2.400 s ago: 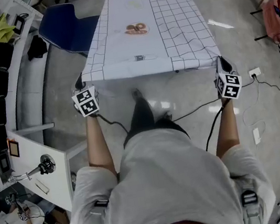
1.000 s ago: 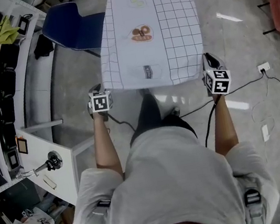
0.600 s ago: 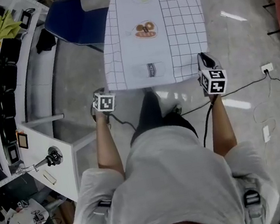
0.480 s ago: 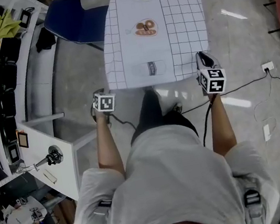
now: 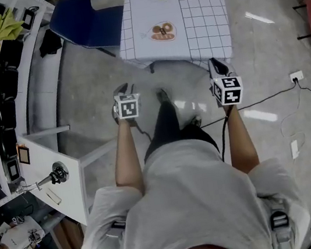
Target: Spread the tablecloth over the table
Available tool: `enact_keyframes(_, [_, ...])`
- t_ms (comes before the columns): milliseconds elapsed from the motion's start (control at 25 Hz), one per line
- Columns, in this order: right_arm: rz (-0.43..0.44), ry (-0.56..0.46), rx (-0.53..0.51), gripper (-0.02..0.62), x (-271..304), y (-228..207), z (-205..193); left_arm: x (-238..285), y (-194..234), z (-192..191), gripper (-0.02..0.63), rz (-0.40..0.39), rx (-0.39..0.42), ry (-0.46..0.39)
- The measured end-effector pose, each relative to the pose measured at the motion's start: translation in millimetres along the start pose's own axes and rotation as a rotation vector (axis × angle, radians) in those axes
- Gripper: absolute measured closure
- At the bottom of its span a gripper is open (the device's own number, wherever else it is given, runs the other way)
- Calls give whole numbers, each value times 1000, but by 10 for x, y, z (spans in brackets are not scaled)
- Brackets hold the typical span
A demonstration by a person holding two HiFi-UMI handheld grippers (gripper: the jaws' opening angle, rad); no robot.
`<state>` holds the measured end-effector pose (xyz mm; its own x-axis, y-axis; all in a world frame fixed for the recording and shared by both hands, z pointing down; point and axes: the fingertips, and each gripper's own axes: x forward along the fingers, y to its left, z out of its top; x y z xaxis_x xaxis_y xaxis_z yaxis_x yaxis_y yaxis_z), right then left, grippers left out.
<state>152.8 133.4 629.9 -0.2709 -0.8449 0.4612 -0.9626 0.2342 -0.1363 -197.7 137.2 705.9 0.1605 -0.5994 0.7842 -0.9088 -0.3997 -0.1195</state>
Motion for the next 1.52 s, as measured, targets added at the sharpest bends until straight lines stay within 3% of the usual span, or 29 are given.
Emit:
enact_keyframes(80, [6,-19,-15,572,27,115,89,-22,-218,384,504,-28,-31,-108])
enact_keyframes(160, [9,-39,-39,588,49,232,190,-96,-438,766,584,-51,-48,-224])
enact_keyframes(360, [26,-125,-65,588,-76,490,528,-464,-1069,1504,584,-130,-22,-457])
enact_keyframes(520, [21,-232,-92,588,-307,569,912,-716,-1368,1839,584,-140,-56,-564])
enact_keyframes(680, [-9,-315,-112,589,-523,579,1175,-948,-1510,2045,584,-143,-37,-655])
enact_keyframes(880, [-31,-360,-125,589,-744,560,1333,-1147,-1667,2198,584,-195,-45,-709])
enact_keyframes(1080, [-46,-397,-154,589,-906,534,1501,-1367,-1840,2368,586,-224,8,-776])
enact_keyframes(1520, [-59,-405,-147,589,-1046,467,1523,-1521,-2072,2457,584,-279,37,-807])
